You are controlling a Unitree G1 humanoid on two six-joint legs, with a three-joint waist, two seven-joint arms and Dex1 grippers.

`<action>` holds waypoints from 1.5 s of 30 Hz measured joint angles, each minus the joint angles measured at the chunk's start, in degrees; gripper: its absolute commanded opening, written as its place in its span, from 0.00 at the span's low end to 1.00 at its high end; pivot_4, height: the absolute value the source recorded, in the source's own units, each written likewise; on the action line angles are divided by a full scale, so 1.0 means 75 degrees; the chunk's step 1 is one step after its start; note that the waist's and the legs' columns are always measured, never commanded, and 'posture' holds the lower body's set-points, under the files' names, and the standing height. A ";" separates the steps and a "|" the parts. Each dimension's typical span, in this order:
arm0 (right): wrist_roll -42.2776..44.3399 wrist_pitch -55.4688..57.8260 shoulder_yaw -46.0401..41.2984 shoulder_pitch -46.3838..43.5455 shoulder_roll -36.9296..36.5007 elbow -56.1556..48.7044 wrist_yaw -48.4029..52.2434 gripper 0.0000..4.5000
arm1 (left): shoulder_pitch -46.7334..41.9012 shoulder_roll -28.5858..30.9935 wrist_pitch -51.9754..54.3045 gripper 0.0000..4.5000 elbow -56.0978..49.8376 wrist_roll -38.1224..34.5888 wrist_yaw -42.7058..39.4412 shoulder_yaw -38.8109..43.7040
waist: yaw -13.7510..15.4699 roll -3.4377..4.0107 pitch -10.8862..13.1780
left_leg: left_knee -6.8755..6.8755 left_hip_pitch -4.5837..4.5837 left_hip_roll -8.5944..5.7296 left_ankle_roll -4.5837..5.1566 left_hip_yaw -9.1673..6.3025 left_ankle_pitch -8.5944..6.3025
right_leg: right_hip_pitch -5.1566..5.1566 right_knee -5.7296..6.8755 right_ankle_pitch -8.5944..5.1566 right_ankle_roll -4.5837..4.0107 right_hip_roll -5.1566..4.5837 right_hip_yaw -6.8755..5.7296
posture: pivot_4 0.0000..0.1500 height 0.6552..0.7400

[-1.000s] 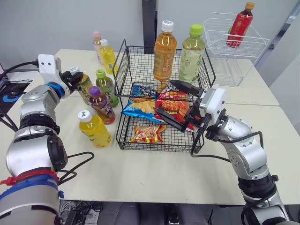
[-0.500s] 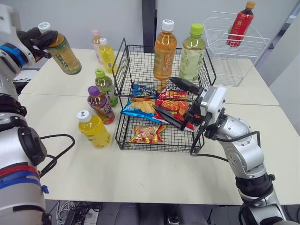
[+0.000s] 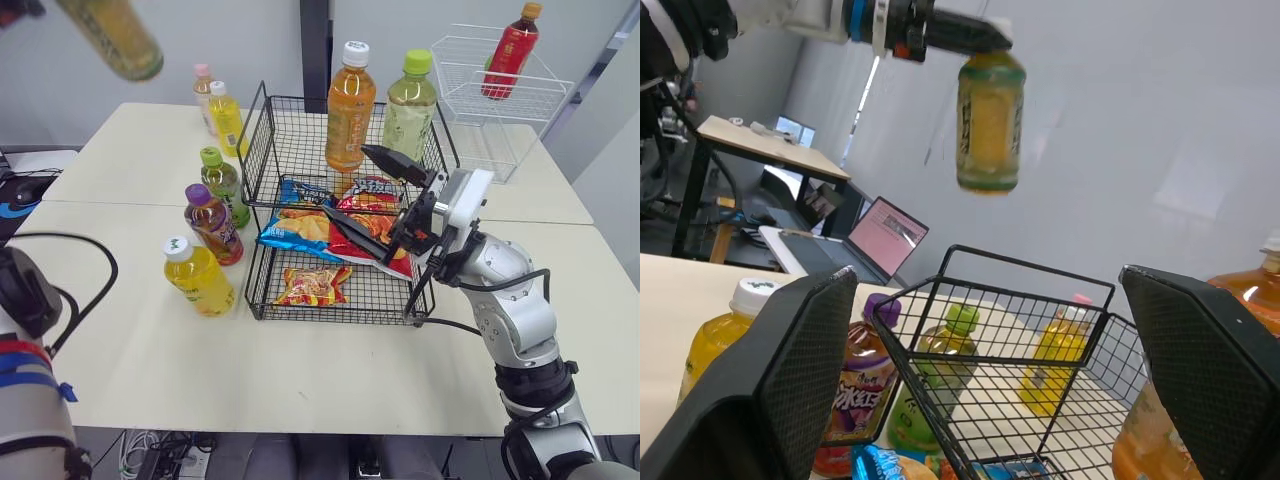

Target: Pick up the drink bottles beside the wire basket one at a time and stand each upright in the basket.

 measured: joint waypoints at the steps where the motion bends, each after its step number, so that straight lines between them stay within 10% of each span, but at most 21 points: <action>1: -0.0030 -0.0035 -0.0026 0.0027 0.0004 -0.0004 -0.0077 1.00 | -0.0267 -0.0116 0.0142 0.30 -0.0027 -0.0052 -0.0064 -0.0058 | 0.0007 0.0000 0.0000 | 0.0000 0.0000 -0.0001 0.0000 -0.0001 0.0000 | 0.0002 0.0001 -0.0001 0.0001 0.0000 0.0000 | 1.00 1.00; 36: -0.0855 0.0212 -0.0159 0.0842 0.0061 -0.1001 -0.1313 1.00 | -0.0166 -0.2974 -0.1126 0.30 0.2462 0.0652 -0.0991 -0.1365 | -0.0063 0.0022 0.0012 | 0.0000 0.0018 0.0000 -0.0011 0.0018 0.0008 | -0.0004 0.0019 -0.0001 -0.0002 0.0005 0.0024 | 1.00 1.00; 45: -0.0849 0.0276 -0.0159 0.0839 0.0062 -0.1001 -0.1301 1.00 | -0.0161 -0.2959 -0.1118 0.93 0.2463 0.0679 -0.0994 -0.1304 | -0.0067 0.0022 0.0012 | 0.0000 0.0021 0.0000 -0.0011 0.0018 0.0008 | -0.0001 0.0019 -0.0001 -0.0002 0.0005 0.0025 | 1.00 1.00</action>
